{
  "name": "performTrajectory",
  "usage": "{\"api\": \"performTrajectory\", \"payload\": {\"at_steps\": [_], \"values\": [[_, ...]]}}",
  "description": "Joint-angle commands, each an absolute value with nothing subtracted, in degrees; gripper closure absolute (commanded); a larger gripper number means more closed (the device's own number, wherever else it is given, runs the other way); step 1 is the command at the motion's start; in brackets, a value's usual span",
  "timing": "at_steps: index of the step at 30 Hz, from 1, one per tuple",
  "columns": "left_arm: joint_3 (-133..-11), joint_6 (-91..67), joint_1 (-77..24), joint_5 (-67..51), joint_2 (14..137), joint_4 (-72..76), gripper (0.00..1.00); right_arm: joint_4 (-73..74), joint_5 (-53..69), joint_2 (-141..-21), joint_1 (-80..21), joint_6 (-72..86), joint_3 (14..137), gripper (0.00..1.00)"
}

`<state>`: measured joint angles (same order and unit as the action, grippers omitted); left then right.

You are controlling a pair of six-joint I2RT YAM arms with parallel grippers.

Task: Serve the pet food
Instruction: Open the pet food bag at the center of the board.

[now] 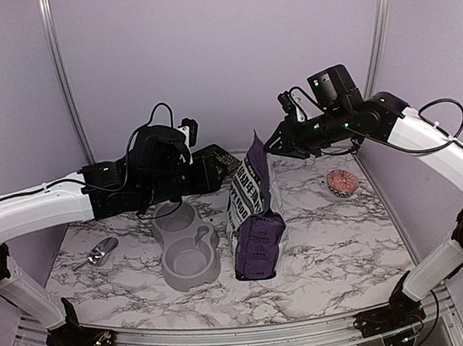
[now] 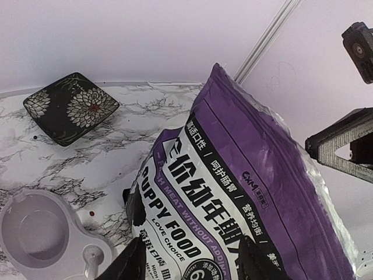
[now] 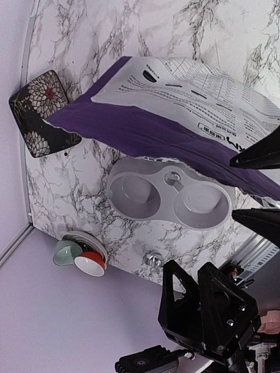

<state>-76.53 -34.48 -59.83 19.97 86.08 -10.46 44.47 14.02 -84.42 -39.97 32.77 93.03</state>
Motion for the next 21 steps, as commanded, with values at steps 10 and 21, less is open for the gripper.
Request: {"api": "performTrajectory", "payload": {"at_steps": [10, 21], "values": [[-75.2, -34.4, -59.4, 19.3, 84.4, -8.7, 0.45, 45.3, 10.8, -84.8, -40.4, 31.9, 92.8, 0.83], [-75.1, -34.6, -59.4, 19.0, 84.5, -8.6, 0.45, 42.9, 13.0, -84.4, -40.4, 32.3, 92.3, 0.76]]}}
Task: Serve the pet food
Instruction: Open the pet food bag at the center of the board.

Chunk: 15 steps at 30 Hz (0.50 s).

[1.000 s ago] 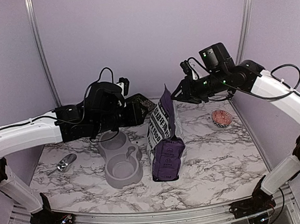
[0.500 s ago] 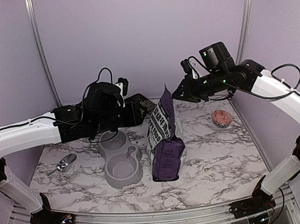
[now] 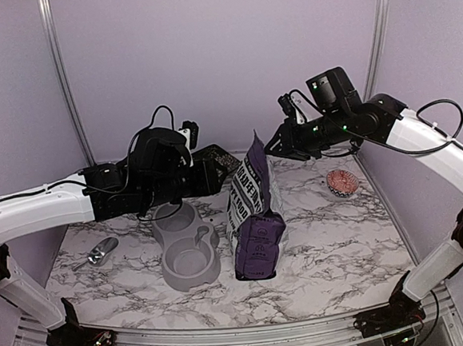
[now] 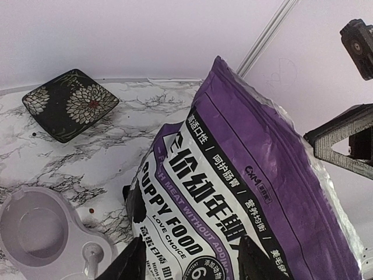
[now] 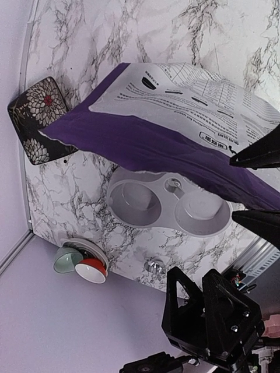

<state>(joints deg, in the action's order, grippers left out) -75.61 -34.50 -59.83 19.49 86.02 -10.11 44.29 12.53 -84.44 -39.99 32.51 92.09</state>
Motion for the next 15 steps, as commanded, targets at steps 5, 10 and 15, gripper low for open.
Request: {"api": "performTrajectory", "payload": {"at_steps": [5, 10, 15], "values": [[-75.1, -34.7, -59.4, 18.9, 84.4, -8.6, 0.45, 44.3, 11.3, -84.6, -40.4, 31.8, 92.1, 0.8], [-74.9, -34.6, -59.5, 18.9, 84.4, -8.6, 0.45, 44.6, 10.6, -84.3, -40.5, 31.7, 91.8, 0.84], [-74.9, -34.7, -59.4, 18.8, 84.4, -8.6, 0.45, 44.9, 10.2, -84.2, -40.4, 31.6, 92.3, 0.82]]}}
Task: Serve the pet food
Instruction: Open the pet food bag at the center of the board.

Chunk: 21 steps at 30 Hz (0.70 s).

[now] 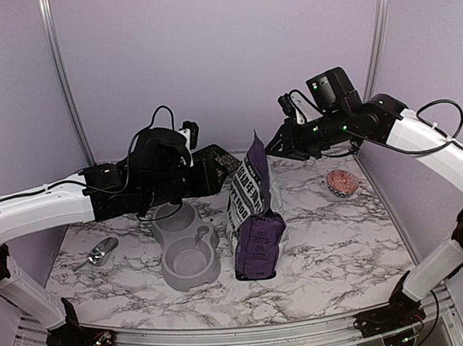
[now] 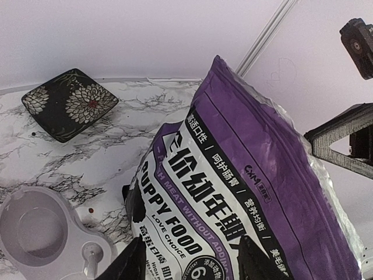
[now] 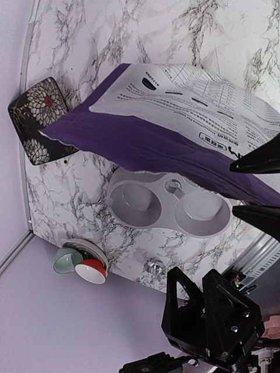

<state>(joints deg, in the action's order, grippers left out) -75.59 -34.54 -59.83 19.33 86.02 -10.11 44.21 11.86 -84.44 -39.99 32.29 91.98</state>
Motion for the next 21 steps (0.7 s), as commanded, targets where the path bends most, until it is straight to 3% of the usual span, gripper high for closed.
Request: {"api": "performTrajectory", "payload": {"at_steps": [1, 14, 21], "values": [[-74.9, -34.7, -59.5, 18.8, 84.4, -8.7, 0.45, 45.0, 10.1, -84.2, -40.4, 31.6, 92.4, 0.81], [-75.0, -34.8, -59.4, 18.4, 84.2, -8.5, 0.45, 45.2, 8.5, -84.2, -40.4, 31.5, 90.8, 0.9], [-76.6, -34.3, -59.4, 16.0, 85.7, -8.1, 0.45, 43.4, 10.3, -83.8, -40.4, 32.0, 88.9, 0.88]]}}
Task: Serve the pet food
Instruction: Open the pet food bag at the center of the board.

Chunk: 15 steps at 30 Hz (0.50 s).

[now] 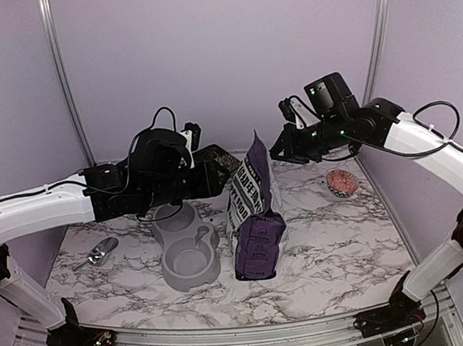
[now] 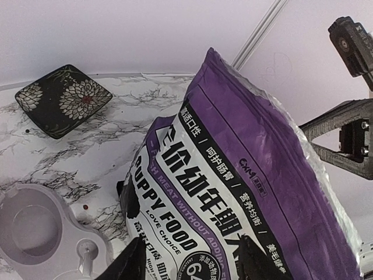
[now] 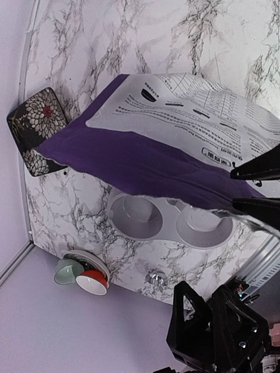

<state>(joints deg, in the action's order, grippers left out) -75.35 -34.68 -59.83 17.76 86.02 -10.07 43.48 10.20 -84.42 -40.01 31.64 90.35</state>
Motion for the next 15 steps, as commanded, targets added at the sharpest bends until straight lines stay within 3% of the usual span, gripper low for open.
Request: {"api": "performTrajectory", "payload": {"at_steps": [1, 15], "values": [[-76.9, -34.2, -59.5, 15.7, 85.9, -8.0, 0.45, 42.9, 10.9, -83.6, -40.4, 32.1, 88.8, 0.87], [-79.2, -33.6, -59.5, 14.2, 87.5, -8.0, 0.45, 42.3, 9.9, -81.3, -40.4, 32.7, 90.2, 0.79]]}}
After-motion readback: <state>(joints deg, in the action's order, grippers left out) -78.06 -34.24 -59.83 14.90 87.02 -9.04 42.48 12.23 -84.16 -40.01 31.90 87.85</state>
